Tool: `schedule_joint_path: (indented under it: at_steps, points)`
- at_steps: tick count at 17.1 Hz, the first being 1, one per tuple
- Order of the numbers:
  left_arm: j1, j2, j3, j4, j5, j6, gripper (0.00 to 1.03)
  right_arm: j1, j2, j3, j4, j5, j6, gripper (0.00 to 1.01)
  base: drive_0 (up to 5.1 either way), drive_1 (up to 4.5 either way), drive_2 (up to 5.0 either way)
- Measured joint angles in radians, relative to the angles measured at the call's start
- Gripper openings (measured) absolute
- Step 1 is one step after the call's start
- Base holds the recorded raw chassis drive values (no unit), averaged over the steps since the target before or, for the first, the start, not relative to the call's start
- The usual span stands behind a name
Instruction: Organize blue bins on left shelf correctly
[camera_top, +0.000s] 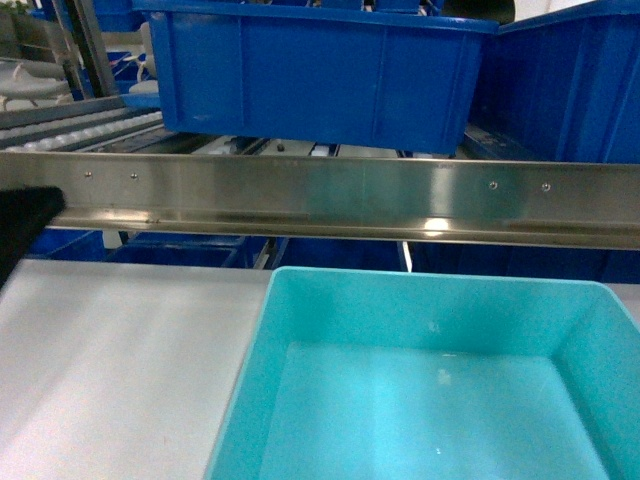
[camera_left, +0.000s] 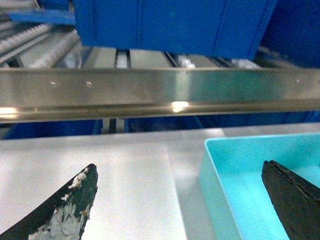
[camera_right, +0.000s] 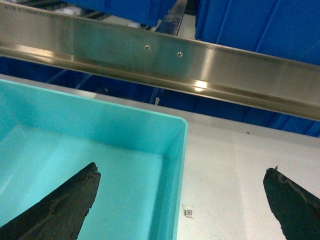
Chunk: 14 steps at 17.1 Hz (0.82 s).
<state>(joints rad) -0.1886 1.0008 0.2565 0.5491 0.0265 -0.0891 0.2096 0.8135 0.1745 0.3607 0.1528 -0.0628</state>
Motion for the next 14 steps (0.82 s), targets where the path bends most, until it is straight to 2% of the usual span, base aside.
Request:
schedule_joint_path:
  at_steps: [1, 5, 7, 8, 14]
  points:
    - [-0.039, 0.085, 0.053, -0.046, -0.003, -0.001, 0.98, 0.001, 0.057, 0.026, -0.006, 0.004, 0.0, 0.98, 0.0, 0.0, 0.0]
    - [-0.086, 0.181, 0.135, -0.104, 0.015, -0.012, 0.98, -0.003, 0.164, 0.062, -0.016, 0.008, 0.002, 0.98, 0.0, 0.0, 0.0]
    - [-0.146, 0.299, 0.233, -0.152, 0.016, -0.012, 0.98, -0.046, 0.299, 0.1, -0.005, -0.012, 0.018, 0.98, 0.0, 0.0, 0.0]
    - [-0.176, 0.371, 0.269, -0.172, -0.002, -0.011, 0.98, -0.068, 0.369, 0.117, 0.01, -0.024, 0.022, 0.98, 0.0, 0.0, 0.0]
    - [-0.212, 0.468, 0.31, -0.224, -0.02, -0.01, 0.98, -0.096, 0.461, 0.129, 0.041, -0.035, 0.022, 0.98, 0.0, 0.0, 0.0]
